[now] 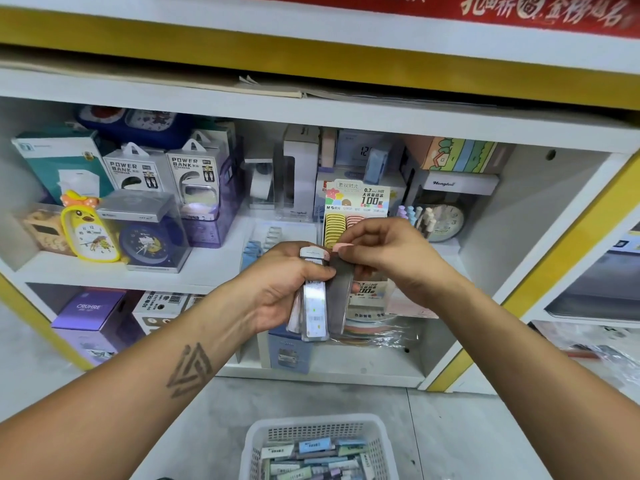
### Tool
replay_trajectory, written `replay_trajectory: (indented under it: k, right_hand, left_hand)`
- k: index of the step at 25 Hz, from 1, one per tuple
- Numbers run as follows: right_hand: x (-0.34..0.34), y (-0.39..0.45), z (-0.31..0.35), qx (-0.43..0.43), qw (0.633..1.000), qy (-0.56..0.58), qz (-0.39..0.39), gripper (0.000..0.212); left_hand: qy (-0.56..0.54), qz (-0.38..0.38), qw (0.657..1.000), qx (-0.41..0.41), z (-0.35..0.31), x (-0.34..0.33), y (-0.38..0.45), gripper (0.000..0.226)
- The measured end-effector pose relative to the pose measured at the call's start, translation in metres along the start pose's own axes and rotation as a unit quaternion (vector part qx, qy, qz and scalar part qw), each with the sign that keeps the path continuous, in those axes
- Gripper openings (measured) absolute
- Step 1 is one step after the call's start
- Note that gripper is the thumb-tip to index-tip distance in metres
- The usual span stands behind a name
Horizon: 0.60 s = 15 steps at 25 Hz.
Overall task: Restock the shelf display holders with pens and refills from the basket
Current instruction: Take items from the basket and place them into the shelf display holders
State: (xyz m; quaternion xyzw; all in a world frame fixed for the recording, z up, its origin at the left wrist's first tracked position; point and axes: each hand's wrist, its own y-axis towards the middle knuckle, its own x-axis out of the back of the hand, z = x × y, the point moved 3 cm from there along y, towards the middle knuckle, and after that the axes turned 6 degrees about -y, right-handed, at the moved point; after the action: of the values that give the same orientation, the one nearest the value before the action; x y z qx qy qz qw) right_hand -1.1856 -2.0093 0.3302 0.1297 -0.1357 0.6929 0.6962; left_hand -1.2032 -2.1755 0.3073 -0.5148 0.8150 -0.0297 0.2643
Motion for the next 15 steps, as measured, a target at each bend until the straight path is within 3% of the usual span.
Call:
replay_trajectory:
  k: [6, 10, 12, 15]
  right_hand:
    - [0.05, -0.005, 0.001, 0.026, 0.992, -0.037, -0.115, 0.006]
    - [0.06, -0.006, -0.005, 0.03, 0.987, -0.054, -0.149, 0.019]
    - [0.056, -0.002, -0.009, 0.026, 0.986, -0.062, -0.15, 0.018]
    - [0.049, 0.007, -0.015, 0.019, 0.979, -0.136, -0.149, 0.013]
  left_hand:
    - [-0.023, -0.024, 0.999, 0.043, 0.005, 0.002, 0.007, 0.013]
    - [-0.029, -0.038, 0.996, 0.069, 0.005, 0.004, 0.007, 0.015]
    - [-0.052, -0.017, 0.994, 0.095, 0.004, 0.002, 0.004, 0.013]
    - [-0.083, 0.005, 0.991, 0.104, 0.004, 0.003, 0.003, 0.029]
